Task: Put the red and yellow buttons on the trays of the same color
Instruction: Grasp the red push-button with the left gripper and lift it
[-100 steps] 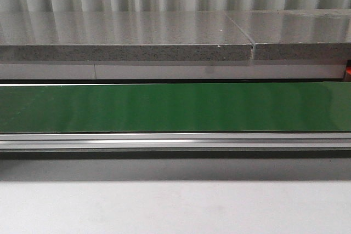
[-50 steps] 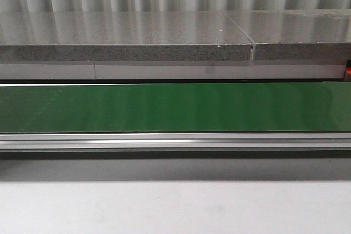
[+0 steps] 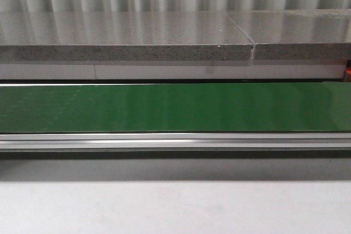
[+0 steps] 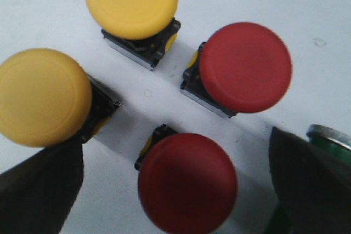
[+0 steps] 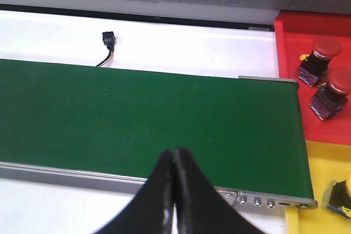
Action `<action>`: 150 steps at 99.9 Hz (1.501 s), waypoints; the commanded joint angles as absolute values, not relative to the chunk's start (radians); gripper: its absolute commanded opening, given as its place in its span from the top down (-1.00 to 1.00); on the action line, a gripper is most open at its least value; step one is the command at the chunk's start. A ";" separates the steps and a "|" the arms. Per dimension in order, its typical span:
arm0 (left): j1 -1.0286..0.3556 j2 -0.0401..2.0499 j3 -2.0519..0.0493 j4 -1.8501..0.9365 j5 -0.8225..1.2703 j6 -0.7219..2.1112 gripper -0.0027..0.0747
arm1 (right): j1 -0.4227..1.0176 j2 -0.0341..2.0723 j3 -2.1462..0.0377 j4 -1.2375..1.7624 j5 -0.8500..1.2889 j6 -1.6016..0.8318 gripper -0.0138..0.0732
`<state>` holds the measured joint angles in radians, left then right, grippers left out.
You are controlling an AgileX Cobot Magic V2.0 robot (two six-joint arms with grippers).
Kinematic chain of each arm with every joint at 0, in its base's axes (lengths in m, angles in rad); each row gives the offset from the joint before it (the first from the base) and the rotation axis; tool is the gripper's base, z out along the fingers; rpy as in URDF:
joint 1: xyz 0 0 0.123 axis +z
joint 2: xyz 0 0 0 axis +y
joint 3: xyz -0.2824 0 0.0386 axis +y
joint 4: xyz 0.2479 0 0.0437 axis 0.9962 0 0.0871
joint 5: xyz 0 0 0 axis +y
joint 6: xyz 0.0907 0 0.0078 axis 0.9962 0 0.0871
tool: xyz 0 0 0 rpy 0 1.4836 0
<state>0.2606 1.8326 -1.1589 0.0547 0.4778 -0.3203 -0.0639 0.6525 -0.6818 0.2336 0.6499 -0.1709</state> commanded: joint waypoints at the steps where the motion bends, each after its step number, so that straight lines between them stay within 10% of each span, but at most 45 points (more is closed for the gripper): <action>1: 0.260 1.797 -1.184 0.048 0.454 -0.328 -0.77 | -0.064 0.648 -0.708 0.238 0.590 -0.180 0.84; 33: 0.260 1.797 -1.184 0.048 0.437 -0.328 -0.52 | -0.064 0.648 -0.708 0.238 0.590 -0.180 0.84; 69: 0.260 1.764 -1.184 0.048 0.435 -0.296 0.99 | -0.064 0.648 -0.708 0.238 0.590 -0.180 0.84; 150: 0.106 1.415 -1.109 0.048 0.626 -0.183 0.98 | -0.064 0.648 -0.708 0.238 0.590 -0.180 0.84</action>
<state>0.1427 1.4590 -1.1029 0.0527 0.6691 -0.1887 -0.0639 0.6525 -0.6818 0.2336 0.6499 -0.1713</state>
